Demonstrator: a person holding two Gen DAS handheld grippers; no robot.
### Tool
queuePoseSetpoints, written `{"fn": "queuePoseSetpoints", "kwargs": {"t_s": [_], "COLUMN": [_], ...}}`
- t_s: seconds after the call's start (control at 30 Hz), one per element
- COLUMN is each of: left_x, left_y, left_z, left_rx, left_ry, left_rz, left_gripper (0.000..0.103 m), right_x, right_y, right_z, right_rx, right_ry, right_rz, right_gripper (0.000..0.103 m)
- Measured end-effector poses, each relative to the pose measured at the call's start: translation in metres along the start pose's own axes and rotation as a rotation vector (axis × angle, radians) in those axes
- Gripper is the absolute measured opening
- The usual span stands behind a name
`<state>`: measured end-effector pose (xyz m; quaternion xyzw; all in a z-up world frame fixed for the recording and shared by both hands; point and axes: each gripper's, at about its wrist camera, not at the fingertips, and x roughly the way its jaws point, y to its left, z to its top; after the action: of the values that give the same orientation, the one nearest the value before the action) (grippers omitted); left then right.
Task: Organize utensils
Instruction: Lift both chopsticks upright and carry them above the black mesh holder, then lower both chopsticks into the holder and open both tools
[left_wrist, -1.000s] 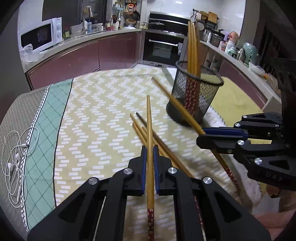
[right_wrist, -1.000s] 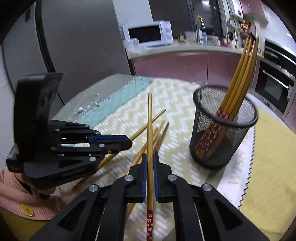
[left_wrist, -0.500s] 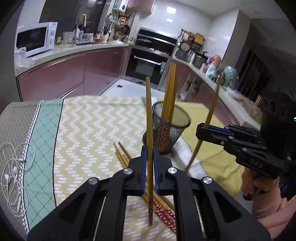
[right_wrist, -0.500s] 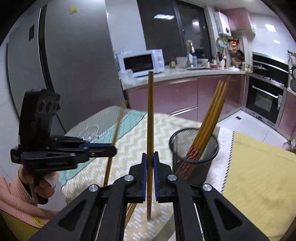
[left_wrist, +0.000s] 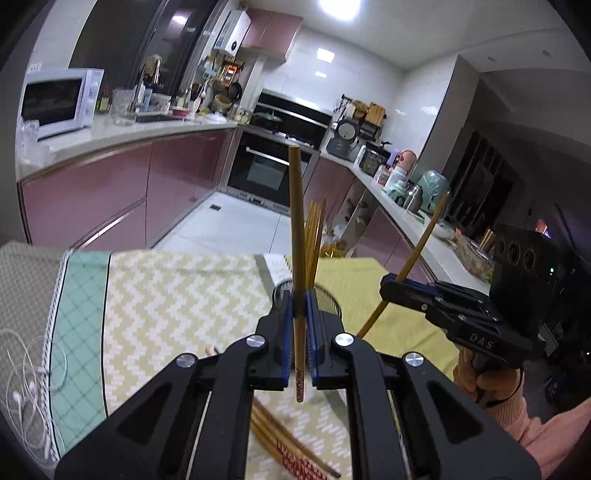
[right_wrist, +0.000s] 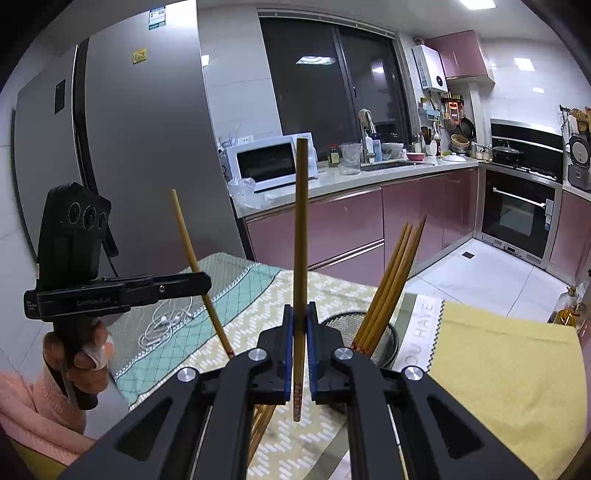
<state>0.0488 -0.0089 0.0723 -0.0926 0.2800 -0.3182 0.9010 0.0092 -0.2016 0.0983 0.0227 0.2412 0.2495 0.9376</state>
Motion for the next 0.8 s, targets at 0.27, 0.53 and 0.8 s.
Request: {"fn": "queuePoseSetpoints", "kwargs": {"t_s": [0.27,0.53,0.8], "left_x": [0.008,0.024,0.069], "left_y": [-0.015,-0.022,-0.028], "left_z": [0.04,0.068,0.055], "left_rx": [0.04,0.082,0.139], "left_ry": [-0.065,-0.091,0.023], "left_rz": [-0.002,-0.003,0.033], "left_gripper": [0.008,0.007,0.007], "right_x": [-0.008,-0.004,0.027], "right_y": [-0.012,-0.023,-0.038], "right_z": [0.028,0.045,0.039], "right_rx": [-0.012,-0.011,0.023], "right_ry": [-0.049,-0.078,-0.009], "right_rz": [-0.047,-0.074,-0.088], "right_gripper": [0.006,0.006,0.006]}}
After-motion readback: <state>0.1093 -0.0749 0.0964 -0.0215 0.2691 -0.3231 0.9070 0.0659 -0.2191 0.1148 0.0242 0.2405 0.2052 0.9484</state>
